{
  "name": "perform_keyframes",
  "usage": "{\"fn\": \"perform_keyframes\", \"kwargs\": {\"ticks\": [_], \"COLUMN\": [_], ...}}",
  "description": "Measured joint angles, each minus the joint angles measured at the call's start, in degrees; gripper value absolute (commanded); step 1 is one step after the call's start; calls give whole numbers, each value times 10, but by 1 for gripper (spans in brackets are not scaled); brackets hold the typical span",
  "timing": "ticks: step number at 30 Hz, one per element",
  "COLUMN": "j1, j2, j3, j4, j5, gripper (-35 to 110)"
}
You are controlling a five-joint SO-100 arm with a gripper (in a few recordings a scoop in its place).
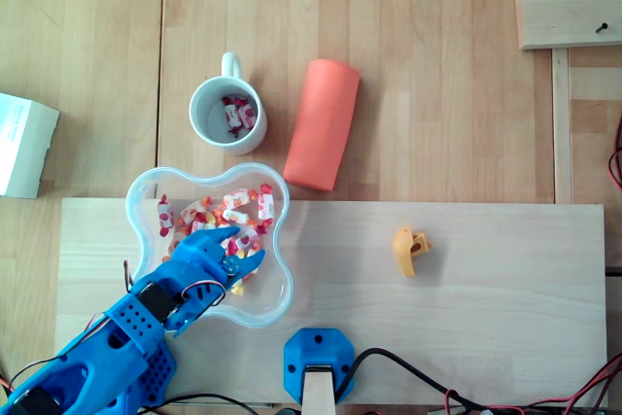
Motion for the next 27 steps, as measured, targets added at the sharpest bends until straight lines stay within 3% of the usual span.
{"fn": "perform_keyframes", "kwargs": {"ticks": [27], "j1": [0], "j2": [0], "j3": [13], "j4": [1], "j5": [0], "gripper": [12]}}
